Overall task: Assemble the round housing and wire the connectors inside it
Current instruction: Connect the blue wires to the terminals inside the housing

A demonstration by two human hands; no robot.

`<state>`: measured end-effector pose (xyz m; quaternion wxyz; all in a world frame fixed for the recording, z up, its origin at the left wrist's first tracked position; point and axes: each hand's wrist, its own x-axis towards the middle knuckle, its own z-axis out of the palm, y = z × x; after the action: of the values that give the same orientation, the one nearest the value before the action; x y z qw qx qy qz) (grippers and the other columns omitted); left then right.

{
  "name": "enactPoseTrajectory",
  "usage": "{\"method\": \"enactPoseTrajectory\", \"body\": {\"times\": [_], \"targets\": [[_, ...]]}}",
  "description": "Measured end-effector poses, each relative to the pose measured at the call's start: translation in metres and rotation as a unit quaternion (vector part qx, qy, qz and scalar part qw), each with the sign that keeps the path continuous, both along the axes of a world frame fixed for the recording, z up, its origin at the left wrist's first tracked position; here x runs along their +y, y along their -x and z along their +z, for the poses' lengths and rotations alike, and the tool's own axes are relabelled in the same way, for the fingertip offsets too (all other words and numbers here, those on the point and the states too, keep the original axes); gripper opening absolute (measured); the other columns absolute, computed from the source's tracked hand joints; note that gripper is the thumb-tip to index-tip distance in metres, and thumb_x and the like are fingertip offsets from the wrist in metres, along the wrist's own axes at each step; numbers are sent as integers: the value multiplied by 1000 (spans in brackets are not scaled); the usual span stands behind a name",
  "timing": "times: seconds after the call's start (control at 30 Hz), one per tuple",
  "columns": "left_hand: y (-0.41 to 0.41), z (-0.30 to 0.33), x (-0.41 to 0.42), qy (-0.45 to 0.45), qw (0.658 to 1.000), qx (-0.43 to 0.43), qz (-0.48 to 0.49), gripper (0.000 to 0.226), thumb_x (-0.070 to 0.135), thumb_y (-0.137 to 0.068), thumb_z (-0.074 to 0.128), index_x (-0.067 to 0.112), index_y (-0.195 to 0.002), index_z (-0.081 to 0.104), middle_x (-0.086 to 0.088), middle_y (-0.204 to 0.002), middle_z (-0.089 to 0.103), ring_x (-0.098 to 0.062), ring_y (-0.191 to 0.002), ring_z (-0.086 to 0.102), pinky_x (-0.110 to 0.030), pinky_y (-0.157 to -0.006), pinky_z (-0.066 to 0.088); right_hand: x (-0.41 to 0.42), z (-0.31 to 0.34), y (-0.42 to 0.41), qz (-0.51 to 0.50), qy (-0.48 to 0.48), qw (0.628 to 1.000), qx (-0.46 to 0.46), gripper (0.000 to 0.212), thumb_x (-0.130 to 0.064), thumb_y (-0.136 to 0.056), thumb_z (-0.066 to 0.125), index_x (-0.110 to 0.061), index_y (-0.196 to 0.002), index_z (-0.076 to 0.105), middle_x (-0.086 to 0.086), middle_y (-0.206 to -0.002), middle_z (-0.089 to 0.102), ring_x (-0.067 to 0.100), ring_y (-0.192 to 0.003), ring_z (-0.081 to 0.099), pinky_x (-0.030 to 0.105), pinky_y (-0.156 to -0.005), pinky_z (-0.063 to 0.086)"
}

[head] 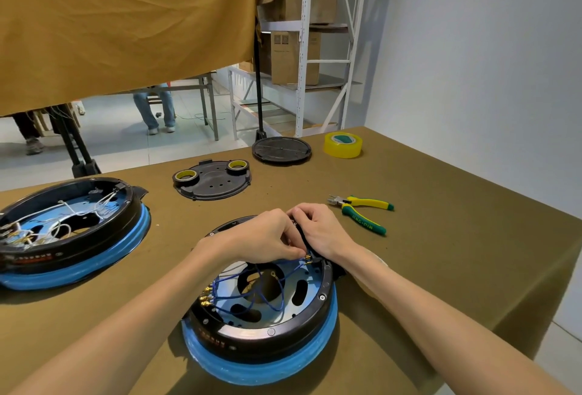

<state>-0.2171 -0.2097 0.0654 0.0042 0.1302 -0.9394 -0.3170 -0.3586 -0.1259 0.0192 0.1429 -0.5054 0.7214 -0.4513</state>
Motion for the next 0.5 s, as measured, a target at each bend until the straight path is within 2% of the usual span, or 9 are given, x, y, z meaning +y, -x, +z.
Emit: {"method": "enactPoseTrajectory", "body": {"times": [0.13,0.3,0.5], "targets": [[-4,-3,7,10,1000,23,15,12,20,-95,72,21,-94,83,6,-83,75,2,-63,57,-13,-63,46,-1,5,-1,13,-19,1000,11,33,-19,-108,46,-10,-100,76,1,-95,74,16,-91,67,36,-86,52],[-24,-5,12,41,990,119,60,7,32,-92,74,29,-88,80,15,-78,73,0,-76,65,-15,-67,52,1,5,-1,8,-17,1000,10,33,-18,-107,46,-8,-100,77,4,-96,75,20,-93,67,41,-89,53],[-25,-3,22,99,990,81,55,8,30,-92,75,26,-94,81,13,-85,72,-4,-78,63,-22,-71,54,0,-2,-3,-20,-2,1000,-4,33,-17,-106,47,-11,-94,77,3,-93,74,20,-91,67,40,-86,53]]}}
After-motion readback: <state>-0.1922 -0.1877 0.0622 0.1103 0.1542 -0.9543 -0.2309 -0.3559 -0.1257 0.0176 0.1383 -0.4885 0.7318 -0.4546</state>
